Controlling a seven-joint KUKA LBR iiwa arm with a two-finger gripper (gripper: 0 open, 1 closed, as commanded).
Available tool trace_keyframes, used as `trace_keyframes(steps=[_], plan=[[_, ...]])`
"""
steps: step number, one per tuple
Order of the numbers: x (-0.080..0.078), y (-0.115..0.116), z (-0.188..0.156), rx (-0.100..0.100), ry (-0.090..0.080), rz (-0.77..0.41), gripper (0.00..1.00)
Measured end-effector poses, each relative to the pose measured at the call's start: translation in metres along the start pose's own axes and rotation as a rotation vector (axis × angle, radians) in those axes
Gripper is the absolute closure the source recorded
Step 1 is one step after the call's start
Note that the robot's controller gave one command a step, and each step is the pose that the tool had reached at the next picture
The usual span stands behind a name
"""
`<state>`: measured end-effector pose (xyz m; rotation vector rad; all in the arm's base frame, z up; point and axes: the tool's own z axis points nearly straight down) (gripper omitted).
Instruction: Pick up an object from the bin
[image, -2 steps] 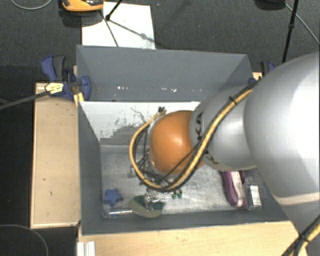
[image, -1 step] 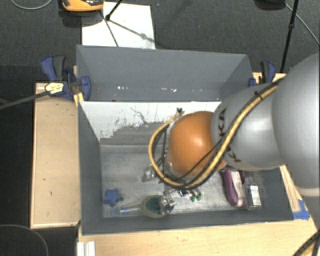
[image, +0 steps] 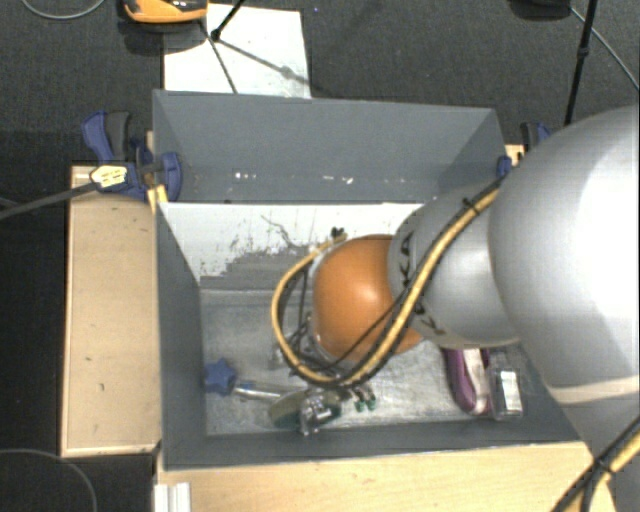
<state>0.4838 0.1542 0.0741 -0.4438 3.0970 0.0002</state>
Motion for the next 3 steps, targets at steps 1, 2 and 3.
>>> trace_keyframes(steps=[1,2,3], plan=[[-0.016,0.063,0.001,-0.001,-0.005,-0.438,0.0],[-0.013,0.061,0.002,0.0,0.003,-0.429,1.0],[-0.017,0.061,-0.096,-0.004,0.003,-0.425,1.0]])
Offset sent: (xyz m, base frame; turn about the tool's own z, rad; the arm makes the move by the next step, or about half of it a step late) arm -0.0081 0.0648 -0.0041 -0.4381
